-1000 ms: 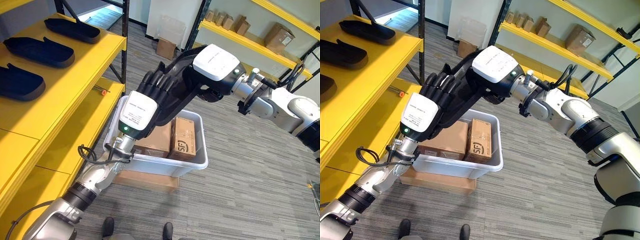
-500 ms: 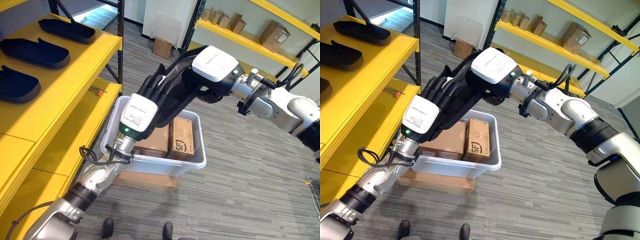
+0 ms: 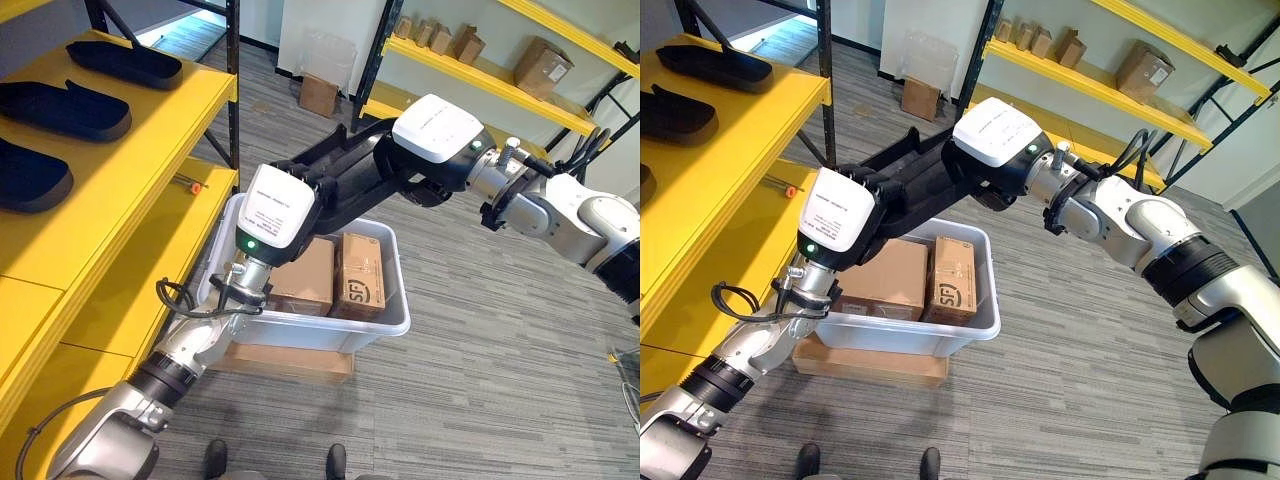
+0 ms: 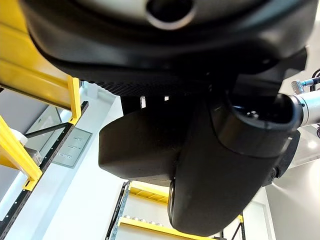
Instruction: Move parts from the plastic box to the shelf.
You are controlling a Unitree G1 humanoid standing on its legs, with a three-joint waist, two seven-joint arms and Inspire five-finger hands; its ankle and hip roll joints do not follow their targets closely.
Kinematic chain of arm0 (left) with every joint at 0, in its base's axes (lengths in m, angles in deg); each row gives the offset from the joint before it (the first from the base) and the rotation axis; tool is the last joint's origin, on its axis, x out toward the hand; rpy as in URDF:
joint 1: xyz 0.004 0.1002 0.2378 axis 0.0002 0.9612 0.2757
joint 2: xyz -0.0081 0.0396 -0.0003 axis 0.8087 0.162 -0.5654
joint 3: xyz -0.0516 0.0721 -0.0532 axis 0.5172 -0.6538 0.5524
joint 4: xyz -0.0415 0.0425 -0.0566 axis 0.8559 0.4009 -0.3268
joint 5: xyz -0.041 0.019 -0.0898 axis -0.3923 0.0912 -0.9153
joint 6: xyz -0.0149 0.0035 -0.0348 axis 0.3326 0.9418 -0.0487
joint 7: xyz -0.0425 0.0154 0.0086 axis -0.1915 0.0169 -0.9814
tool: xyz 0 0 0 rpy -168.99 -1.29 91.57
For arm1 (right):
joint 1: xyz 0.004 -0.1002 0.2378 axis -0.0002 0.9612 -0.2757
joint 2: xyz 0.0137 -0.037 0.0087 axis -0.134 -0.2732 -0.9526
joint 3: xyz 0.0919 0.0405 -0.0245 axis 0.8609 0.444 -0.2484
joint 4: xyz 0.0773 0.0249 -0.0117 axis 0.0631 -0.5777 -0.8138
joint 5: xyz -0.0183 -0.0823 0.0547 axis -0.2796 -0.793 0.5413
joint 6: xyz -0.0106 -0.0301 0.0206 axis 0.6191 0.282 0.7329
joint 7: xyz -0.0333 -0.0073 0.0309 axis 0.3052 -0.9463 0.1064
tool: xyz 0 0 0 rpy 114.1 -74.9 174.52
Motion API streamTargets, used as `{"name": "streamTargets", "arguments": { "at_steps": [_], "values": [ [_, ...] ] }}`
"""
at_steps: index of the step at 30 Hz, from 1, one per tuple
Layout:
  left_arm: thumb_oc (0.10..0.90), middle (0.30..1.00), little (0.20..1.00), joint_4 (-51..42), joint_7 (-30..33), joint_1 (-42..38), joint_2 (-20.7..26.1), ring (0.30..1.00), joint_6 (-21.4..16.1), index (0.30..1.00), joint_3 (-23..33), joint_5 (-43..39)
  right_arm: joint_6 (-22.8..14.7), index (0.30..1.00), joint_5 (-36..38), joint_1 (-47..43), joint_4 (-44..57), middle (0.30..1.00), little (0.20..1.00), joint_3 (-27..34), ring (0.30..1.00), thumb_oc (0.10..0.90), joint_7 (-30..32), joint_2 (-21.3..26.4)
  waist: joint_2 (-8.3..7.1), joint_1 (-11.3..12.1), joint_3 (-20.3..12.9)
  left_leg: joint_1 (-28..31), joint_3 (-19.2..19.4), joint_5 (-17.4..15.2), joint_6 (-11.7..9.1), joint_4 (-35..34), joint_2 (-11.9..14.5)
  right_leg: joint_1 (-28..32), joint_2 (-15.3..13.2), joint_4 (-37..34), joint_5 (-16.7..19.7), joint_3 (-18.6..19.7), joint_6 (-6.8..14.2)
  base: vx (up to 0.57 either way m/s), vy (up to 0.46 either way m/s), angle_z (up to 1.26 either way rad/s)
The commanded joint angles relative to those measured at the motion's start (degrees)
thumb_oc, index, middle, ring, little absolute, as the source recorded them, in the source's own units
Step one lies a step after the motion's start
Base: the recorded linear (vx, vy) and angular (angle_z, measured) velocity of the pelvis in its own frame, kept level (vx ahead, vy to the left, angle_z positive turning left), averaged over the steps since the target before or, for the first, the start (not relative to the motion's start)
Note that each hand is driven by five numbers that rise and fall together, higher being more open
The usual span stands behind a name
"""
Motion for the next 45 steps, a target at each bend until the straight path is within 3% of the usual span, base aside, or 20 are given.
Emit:
{"name": "streamTargets", "arguments": {
  "at_steps": [1,11,13,21,26,32,35,37,39,45],
  "values": [
    [0.400,0.300,0.300,0.3,-0.1,-3.6,0.2,0.300,-0.9,0.300,-0.9,0.6,1.6,0.300,5.0,-13.2,-1.2,0.300,0.300,5.2,0.300,0.400,5.4,-1.0,-0.81,-0.3,-5.6,-2.9,-2.2,-2.6,1.1,4.3,3.2,7.3,-2.1,3.6,-5.5,1.9,2.6,0.00,0.000,0.00],
    [0.400,0.300,0.300,-0.7,-0.1,-2.2,0.7,0.300,-1.4,0.300,0.6,0.0,1.7,0.300,4.6,-12.3,-0.8,0.300,0.300,5.8,0.300,0.400,5.0,-1.0,-0.36,-0.2,-5.7,-2.7,-2.2,-2.7,1.1,4.3,3.0,7.4,-2.3,3.7,-5.8,1.8,2.6,0.00,0.000,0.00],
    [0.400,0.300,0.300,-0.7,-0.2,-2.1,0.8,0.300,-1.4,0.300,0.7,0.0,1.7,1.000,4.7,-12.2,-0.4,1.000,1.000,6.0,1.000,0.900,5.0,-1.1,-0.24,-0.2,-5.7,-2.7,-2.2,-2.6,1.2,4.2,3.0,7.5,-2.3,3.6,-5.8,1.8,2.6,0.00,0.000,0.00],
    [0.400,0.300,0.300,-0.7,-0.8,-0.7,1.2,0.300,-1.4,0.300,1.7,0.1,0.9,1.000,5.9,-9.9,4.6,1.000,1.000,8.4,1.000,0.900,4.3,-0.3,0.39,-0.4,-5.8,-2.4,-2.0,-2.6,1.3,4.1,2.8,7.5,-2.5,3.7,-5.9,2.0,2.5,0.00,0.000,0.00],
    [0.400,0.300,0.300,-1.6,-1.5,1.5,2.0,0.300,-1.3,0.300,4.2,0.6,-1.4,1.000,7.8,-5.0,15.6,1.000,1.000,12.6,1.000,0.900,2.7,3.2,1.20,-1.0,-5.7,-2.6,-1.7,-2.1,1.4,4.1,2.6,7.0,-2.7,3.7,-5.5,2.3,2.5,-0.02,0.008,0.00],
    [0.400,0.300,0.300,-1.9,-2.3,3.9,2.6,0.300,-1.2,0.300,6.1,1.0,-3.2,1.000,11.2,2.9,24.7,1.000,1.000,18.8,1.000,0.900,0.7,6.6,1.93,-1.7,-5.9,-2.4,-1.4,-2.6,1.3,4.0,2.6,7.1,-2.8,3.6,-5.8,2.2,2.7,0.01,0.001,-0.04],
    [0.400,0.300,0.300,-2.4,-3.3,6.0,2.6,0.300,-1.9,0.300,7.2,0.3,-4.6,1.000,17.3,14.4,30.9,1.000,1.000,27.1,1.000,0.900,-1.8,8.5,2.95,-2.6,-5.7,-2.4,-1.1,-2.0,1.4,4.0,2.5,6.7,-3.0,3.8,-5.5,2.5,2.8,-0.01,0.008,-0.10],
    [0.400,0.300,0.300,-2.6,-4.3,7.3,2.5,0.300,-2.4,0.300,7.6,-0.1,-4.9,1.000,21.3,23.2,34.1,1.000,1.000,33.6,1.000,0.900,-3.9,8.2,3.49,-2.9,-5.7,-2.1,-0.8,-1.9,1.4,3.8,2.4,6.6,-3.1,3.9,-5.5,2.7,2.8,0.00,0.002,-0.02],
    [0.400,0.300,0.300,-3.7,-6.0,10.3,2.4,0.300,-3.7,0.300,9.7,-1.4,-5.0,1.000,29.7,37.3,36.8,1.000,1.000,44.0,1.000,0.900,-7.2,3.1,5.10,-3.9,-5.6,-1.7,-0.3,-1.7,1.4,3.5,2.4,6.2,-3.2,4.1,-5.7,3.2,2.7,0.00,0.000,0.00],
    [0.400,0.300,0.300,-5.8,-7.8,13.7,2.4,0.300,-5.6,0.300,12.0,-3.7,-4.7,1.000,34.5,47.5,38.0,1.000,1.000,51.3,1.000,0.900,-8.9,-3.9,6.86,-4.3,-5.4,-1.0,0.3,-1.5,1.4,3.0,2.4,6.1,-3.4,4.4,-6.0,3.5,2.6,0.00,-0.004,-0.02]
  ]
}}
